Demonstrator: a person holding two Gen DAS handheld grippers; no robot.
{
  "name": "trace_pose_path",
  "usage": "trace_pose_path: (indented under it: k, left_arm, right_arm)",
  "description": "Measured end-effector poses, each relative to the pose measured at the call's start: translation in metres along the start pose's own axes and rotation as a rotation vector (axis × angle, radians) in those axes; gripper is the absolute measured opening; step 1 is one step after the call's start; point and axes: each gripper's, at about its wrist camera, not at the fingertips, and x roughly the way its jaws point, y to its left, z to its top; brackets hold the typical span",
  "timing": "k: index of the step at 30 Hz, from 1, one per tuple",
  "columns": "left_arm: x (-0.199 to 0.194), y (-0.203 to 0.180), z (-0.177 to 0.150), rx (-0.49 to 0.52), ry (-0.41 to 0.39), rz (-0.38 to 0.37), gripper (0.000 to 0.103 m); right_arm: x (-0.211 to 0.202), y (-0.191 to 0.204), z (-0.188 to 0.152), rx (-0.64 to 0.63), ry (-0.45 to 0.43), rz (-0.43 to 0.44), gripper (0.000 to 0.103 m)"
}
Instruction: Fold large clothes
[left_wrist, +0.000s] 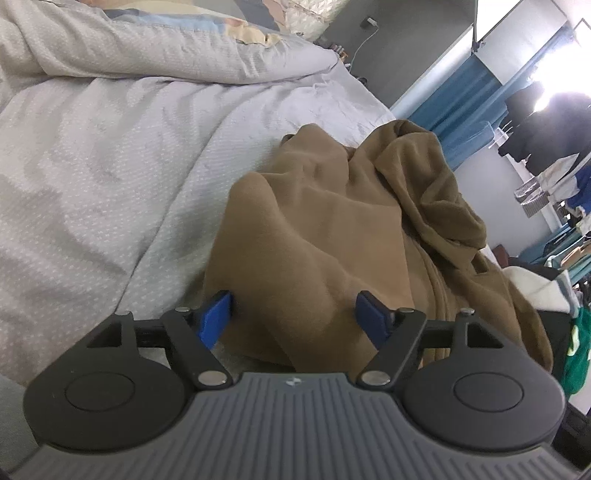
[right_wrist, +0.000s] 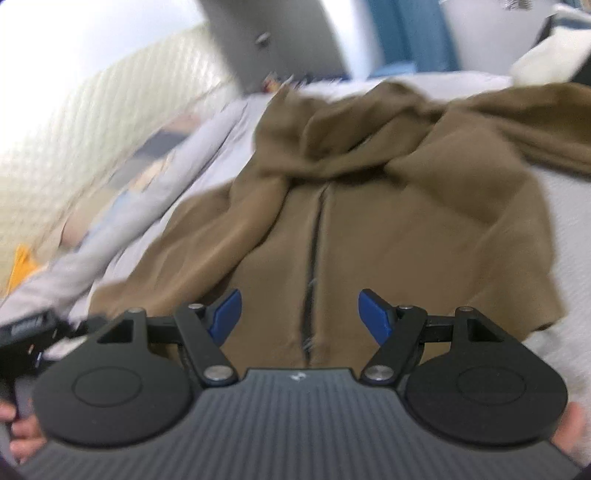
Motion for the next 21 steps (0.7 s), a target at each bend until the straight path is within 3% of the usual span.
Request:
trace_pose_path:
  k: [6,10,16,18,21]
  left_arm:
    - [0.002,-0.005,-0.001,0.027,-0.015,0.016,0.078]
    - [-0.013,-0.013,-0.002,0.059,-0.028,0.010,0.078]
    - [-0.048,-0.050,-0.028,0.262,-0.098,-0.016,0.078]
    - [-0.044,-0.061,-0.040,0.320,-0.087,0.012,0.078]
    - [-0.024,-0.067,-0.054,0.330,-0.043,0.073,0.080]
  right_arm:
    - [0.030,0.019,-0.005,-0.094,0.087,0.053,0.072]
    - [0.046,0.028,-0.009,-0.145,0.121,0.024,0.072]
    - [0.053,0.032,-0.013,-0.172,0.146,0.016,0.071]
    - [0.054,0.031,-0.013,-0.162,0.146,0.016,0.071]
    - [0.054,0.029,-0.013,-0.149,0.143,0.018,0.070]
